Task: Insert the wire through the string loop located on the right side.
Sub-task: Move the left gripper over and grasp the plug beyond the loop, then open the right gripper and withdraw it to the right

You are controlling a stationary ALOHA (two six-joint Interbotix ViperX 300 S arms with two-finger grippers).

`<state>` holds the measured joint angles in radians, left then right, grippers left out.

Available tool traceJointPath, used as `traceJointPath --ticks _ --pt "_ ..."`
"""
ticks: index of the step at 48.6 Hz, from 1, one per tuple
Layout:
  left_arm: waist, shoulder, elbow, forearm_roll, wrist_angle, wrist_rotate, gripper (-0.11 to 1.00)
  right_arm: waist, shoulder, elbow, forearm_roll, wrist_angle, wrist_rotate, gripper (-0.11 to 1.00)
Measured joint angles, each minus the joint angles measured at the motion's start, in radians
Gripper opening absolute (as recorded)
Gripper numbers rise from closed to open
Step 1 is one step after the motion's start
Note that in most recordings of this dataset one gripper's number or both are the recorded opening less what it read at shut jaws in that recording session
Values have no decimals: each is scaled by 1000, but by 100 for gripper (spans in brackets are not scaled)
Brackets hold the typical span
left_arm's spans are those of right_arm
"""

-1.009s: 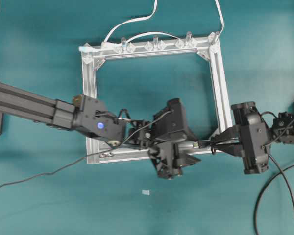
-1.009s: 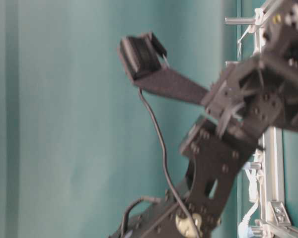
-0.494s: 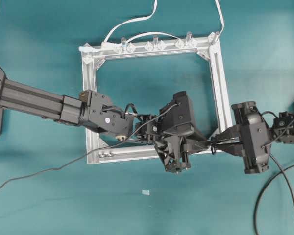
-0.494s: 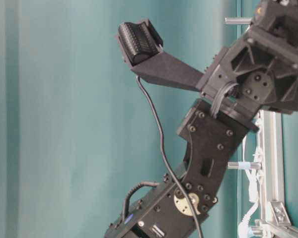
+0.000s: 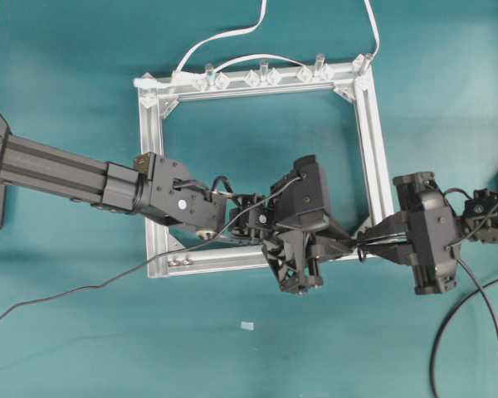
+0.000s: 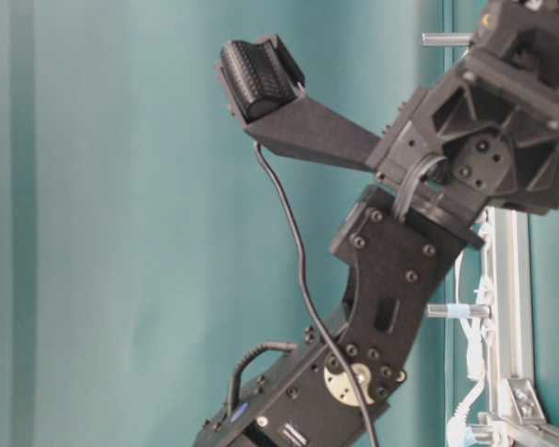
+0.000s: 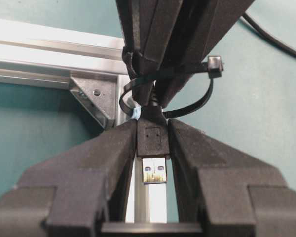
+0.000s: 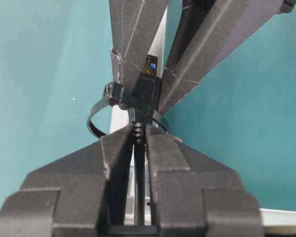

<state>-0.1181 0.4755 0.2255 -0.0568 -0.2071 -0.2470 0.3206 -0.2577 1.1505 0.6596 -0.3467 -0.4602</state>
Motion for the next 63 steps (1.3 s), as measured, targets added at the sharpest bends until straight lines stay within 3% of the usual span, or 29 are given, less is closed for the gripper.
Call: traceJointPath --ticks 6,20,33,36,46,63 --pt "0 -2 0 0 2 0 22 0 -11 11 -2 6 0 11" --pt "-3 -9 -2 -2 9 -2 22 0 -21 20 -2 -15 84 11" --pt "-3 -9 -2 -2 12 -2 22 2 -23 29 -2 -18 86 12" --pt "-3 -9 -2 -2 14 -2 22 0 -28 38 -2 -18 87 21" --pt "-15 -12 8 -2 29 -2 22 0 -84 103 -2 -15 86 81" --pt "-18 -17 20 0 32 -2 22 0 -284 202 -21 18 83 84"
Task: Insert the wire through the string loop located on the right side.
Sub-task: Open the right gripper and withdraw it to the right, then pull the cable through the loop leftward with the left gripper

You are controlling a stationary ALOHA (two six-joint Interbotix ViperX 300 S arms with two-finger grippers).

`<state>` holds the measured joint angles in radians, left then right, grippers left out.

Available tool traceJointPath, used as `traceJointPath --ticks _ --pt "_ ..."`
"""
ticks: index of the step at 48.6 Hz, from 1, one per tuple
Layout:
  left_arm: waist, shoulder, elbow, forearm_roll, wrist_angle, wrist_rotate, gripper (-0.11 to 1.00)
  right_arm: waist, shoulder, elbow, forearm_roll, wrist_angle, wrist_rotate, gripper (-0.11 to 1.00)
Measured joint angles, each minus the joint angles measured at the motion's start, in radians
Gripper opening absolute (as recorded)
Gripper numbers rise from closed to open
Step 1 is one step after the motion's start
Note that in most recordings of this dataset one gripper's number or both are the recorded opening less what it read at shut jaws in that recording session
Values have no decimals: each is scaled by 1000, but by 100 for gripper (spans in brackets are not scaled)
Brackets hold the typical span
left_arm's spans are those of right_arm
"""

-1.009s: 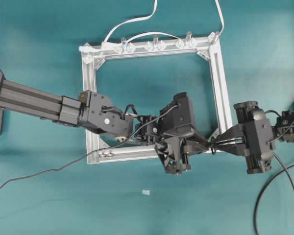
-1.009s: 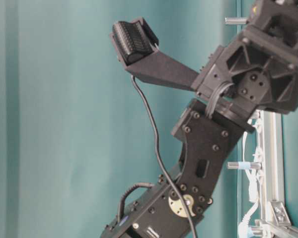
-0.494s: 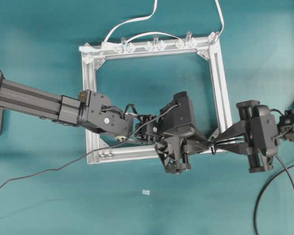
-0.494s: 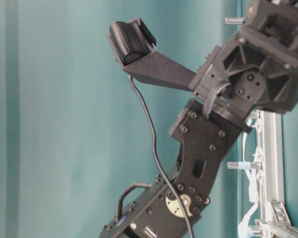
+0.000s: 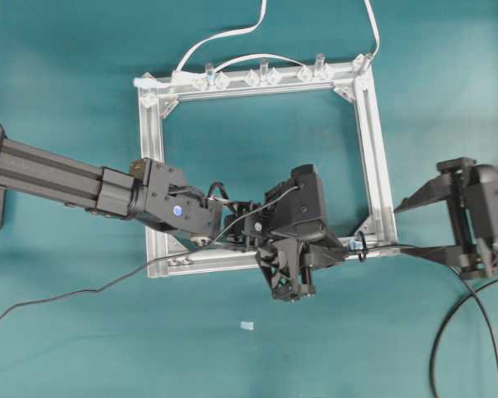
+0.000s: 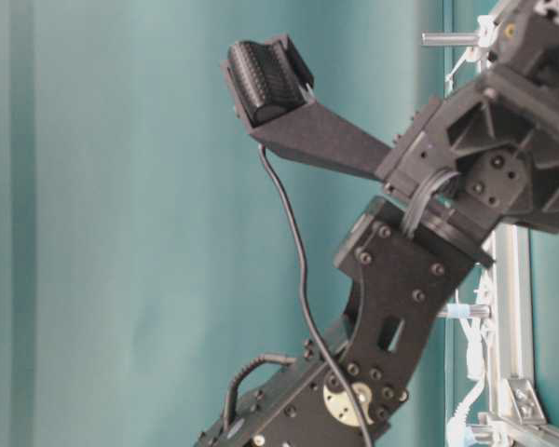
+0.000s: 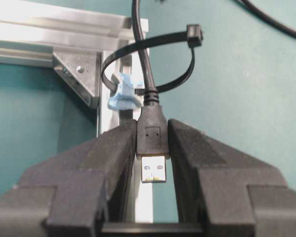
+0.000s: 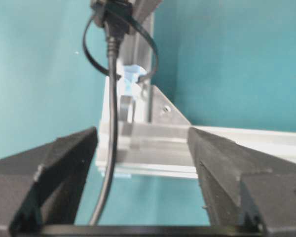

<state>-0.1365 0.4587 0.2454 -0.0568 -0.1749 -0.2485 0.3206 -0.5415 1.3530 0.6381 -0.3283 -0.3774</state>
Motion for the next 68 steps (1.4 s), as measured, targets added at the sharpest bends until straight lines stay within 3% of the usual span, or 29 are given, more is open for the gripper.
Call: traceJointPath --ticks 10,26,68 --pt "2 -5 3 0 0 0 22 0 -77 26 0 2 5 84" --pt "2 -38 31 -2 26 2 22 0 -51 28 0 -2 3 84" --pt "-2 -502 499 -2 261 -14 22 0 2 11 -2 -25 3 83"
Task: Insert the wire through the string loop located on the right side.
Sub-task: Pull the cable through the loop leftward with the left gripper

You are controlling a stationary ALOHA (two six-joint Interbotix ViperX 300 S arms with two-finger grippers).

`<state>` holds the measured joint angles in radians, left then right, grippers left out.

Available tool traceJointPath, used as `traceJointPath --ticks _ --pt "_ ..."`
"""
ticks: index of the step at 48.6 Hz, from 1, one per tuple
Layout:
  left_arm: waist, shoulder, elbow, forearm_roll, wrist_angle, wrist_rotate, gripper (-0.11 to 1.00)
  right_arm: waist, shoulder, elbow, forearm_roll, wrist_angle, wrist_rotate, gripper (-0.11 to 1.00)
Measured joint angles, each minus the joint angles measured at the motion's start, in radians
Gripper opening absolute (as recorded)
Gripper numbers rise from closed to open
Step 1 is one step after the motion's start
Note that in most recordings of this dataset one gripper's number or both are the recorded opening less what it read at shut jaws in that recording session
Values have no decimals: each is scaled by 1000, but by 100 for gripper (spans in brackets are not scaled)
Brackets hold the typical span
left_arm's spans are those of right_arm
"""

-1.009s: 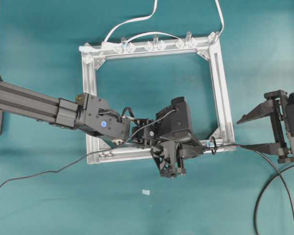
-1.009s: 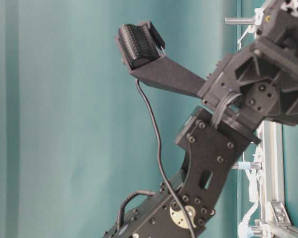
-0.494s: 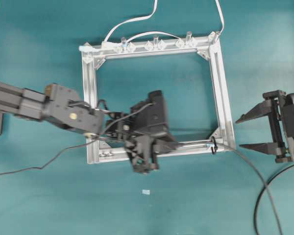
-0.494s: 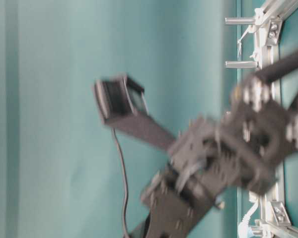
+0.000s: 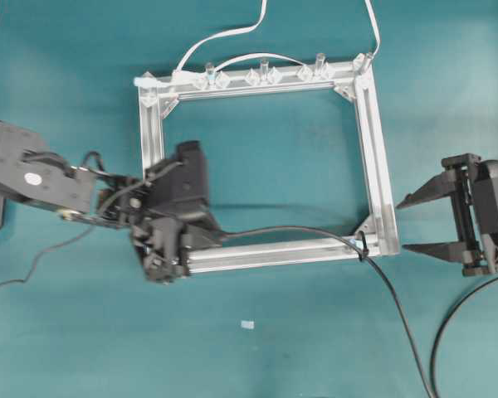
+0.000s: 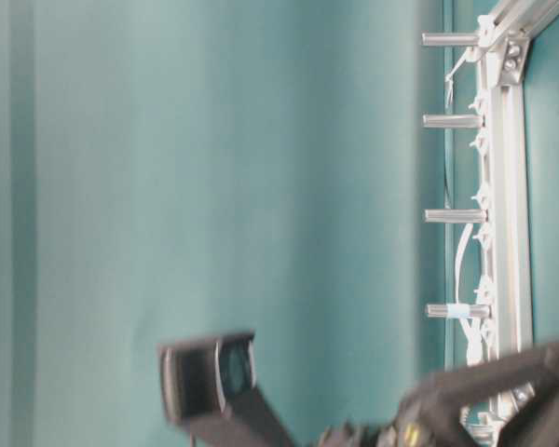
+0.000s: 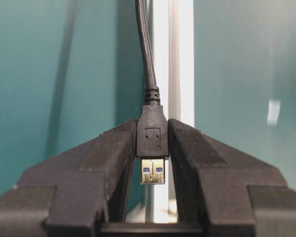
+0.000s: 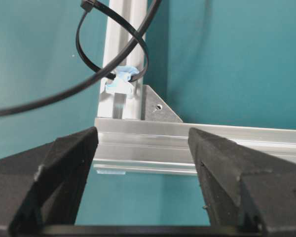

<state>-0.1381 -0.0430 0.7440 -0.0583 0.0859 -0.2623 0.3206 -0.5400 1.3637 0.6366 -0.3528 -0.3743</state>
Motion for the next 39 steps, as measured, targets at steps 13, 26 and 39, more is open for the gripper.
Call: traceJointPath --ticks 13,26,39 --pt "-5 -123 103 -2 100 -52 22 0 3 0 2 0 0 83" --pt "-29 -224 196 -2 158 -130 22 0 3 -2 2 -2 0 83" --pt "-72 -242 250 -2 160 -164 22 0 3 0 2 0 0 83"
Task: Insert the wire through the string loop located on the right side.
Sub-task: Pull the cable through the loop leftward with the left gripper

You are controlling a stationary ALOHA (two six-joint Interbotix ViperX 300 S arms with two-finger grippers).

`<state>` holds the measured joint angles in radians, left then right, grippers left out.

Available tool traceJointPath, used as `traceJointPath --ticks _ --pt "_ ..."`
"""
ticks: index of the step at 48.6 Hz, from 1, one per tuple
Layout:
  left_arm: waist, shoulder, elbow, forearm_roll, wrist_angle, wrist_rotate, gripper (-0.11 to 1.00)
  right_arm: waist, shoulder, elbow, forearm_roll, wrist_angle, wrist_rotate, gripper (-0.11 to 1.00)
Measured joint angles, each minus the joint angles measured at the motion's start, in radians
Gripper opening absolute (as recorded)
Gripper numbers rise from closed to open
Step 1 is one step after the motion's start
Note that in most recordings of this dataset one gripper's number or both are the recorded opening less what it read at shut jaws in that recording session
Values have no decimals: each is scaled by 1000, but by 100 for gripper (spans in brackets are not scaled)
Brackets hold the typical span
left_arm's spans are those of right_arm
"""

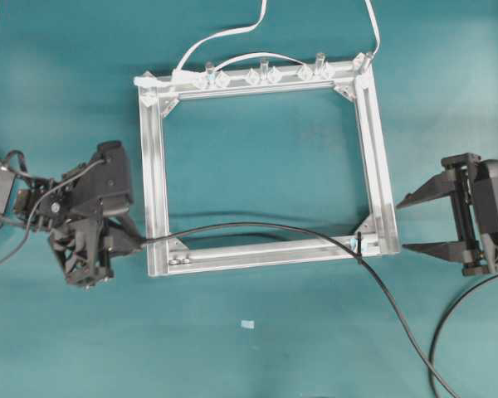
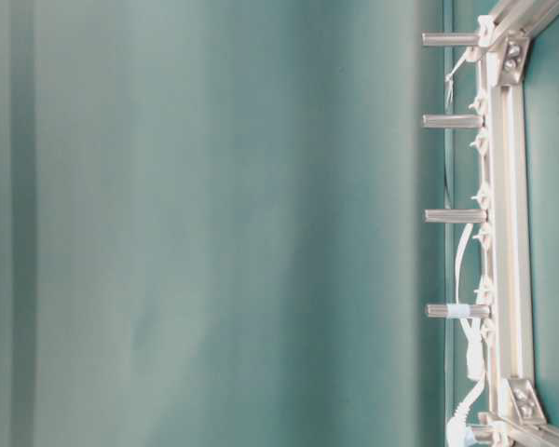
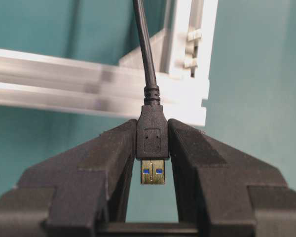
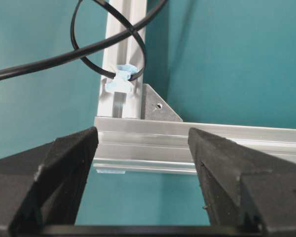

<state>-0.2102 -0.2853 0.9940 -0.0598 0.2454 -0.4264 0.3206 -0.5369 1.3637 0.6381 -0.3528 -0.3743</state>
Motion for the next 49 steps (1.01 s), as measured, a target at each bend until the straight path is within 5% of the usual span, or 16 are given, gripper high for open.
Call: traceJointPath --ticks 32,42,49 --pt "-12 87 -2 0 -11 -2 23 0 0 0 0 -8 -2 83" --pt "-8 87 -2 0 -8 -2 79 0 0 0 0 -9 -2 83" --pt "-6 89 -2 0 -8 -2 69 0 0 0 0 -8 -2 83"
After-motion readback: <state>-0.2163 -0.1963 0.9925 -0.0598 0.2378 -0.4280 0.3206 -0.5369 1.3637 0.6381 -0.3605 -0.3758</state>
